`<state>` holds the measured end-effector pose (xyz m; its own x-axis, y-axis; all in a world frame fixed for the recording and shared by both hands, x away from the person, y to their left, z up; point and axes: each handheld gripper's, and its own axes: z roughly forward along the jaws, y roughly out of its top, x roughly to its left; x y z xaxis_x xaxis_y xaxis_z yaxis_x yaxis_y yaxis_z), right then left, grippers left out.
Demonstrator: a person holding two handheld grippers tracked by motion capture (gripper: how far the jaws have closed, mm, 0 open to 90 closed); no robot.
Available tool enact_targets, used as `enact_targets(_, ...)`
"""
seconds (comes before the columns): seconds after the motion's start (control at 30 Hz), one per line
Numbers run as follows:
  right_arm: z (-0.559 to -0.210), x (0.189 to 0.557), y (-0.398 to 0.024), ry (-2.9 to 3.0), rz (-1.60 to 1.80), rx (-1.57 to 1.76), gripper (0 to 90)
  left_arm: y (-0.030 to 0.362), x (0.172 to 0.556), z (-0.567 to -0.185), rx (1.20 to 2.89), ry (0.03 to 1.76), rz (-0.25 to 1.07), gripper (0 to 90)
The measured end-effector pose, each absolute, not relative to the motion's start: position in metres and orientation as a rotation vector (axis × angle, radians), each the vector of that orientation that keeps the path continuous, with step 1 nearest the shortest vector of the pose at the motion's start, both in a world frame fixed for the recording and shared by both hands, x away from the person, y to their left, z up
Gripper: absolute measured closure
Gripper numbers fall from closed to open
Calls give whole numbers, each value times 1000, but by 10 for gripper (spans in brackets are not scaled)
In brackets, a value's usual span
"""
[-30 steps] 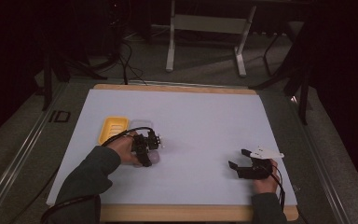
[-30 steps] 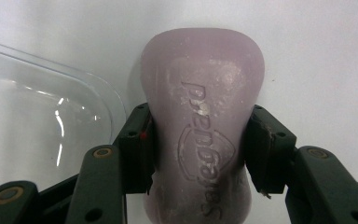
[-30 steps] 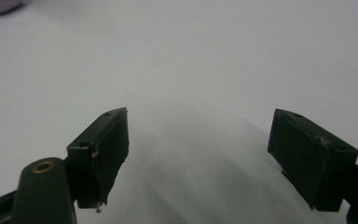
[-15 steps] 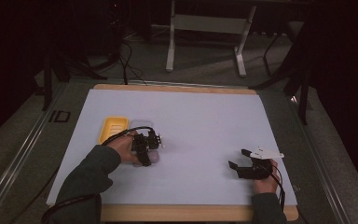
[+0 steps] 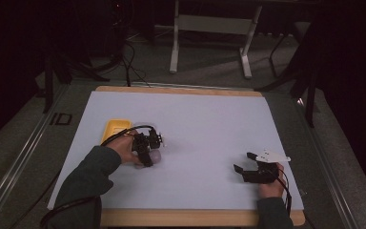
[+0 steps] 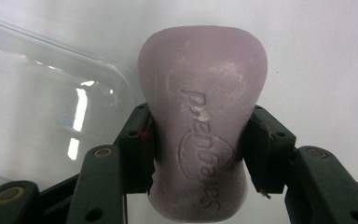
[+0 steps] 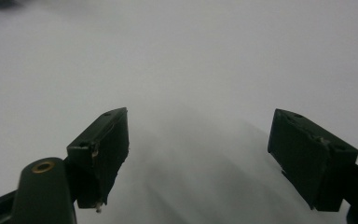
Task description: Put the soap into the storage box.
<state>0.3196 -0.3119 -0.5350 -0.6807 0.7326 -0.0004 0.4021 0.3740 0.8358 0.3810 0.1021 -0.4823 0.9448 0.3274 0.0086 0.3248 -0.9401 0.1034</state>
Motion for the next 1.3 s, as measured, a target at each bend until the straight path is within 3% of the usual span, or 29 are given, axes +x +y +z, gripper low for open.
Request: enact_targets(1.3,-535,320,-312,2267,1225,990,199,134,409,-451,2859,801,53,497)
